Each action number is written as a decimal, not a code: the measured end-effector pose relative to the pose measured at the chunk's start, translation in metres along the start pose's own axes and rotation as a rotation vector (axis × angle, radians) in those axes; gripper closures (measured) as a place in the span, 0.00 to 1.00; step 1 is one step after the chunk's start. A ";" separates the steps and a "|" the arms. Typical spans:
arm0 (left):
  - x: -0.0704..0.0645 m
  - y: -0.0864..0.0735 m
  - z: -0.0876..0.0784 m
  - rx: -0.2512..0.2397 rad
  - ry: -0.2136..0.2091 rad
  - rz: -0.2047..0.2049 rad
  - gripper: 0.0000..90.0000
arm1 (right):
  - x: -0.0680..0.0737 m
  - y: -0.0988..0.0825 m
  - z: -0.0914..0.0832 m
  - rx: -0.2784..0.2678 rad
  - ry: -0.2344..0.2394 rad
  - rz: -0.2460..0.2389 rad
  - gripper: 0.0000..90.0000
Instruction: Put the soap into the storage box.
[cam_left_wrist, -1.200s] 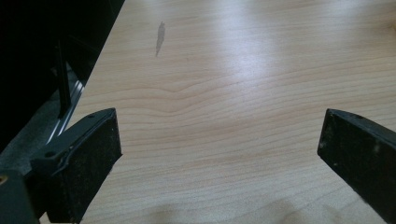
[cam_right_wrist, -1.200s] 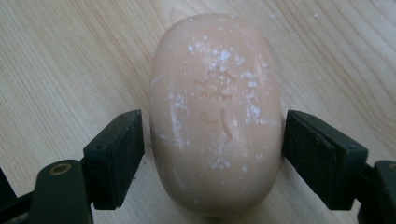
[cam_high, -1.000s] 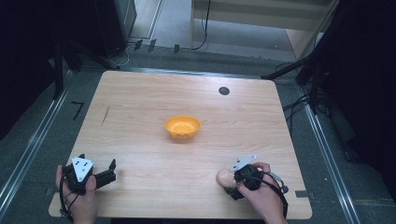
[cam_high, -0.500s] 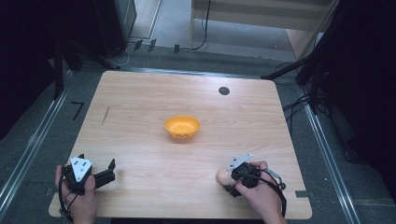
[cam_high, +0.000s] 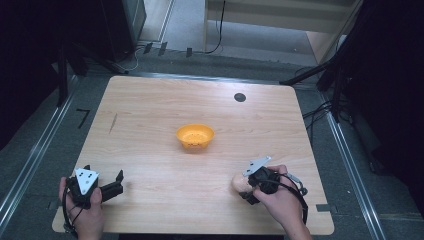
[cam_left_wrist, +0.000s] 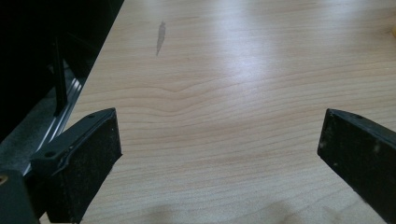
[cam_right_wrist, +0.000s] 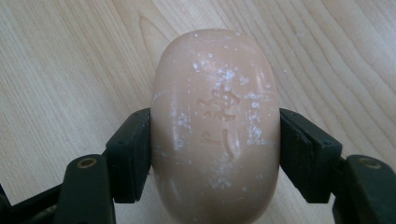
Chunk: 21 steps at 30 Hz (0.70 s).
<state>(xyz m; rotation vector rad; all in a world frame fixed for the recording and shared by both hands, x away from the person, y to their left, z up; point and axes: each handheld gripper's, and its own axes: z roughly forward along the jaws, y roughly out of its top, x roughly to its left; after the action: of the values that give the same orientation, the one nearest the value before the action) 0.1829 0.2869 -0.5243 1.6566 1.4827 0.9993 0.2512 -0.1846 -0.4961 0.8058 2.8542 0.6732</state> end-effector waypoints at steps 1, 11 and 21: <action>0.000 0.000 0.000 -0.001 -0.001 -0.001 0.00 | -0.001 0.001 0.000 -0.005 -0.002 -0.004 0.37; 0.001 0.000 0.000 0.000 -0.006 -0.004 0.00 | -0.011 0.012 -0.005 -0.012 0.026 -0.005 0.37; 0.001 0.000 0.000 0.001 -0.007 -0.005 0.00 | -0.024 0.023 -0.009 -0.012 0.046 -0.018 0.37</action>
<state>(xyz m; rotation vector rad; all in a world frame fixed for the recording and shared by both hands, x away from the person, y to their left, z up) 0.1830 0.2879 -0.5240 1.6549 1.4821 0.9891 0.2805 -0.1832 -0.4780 0.7719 2.8912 0.7156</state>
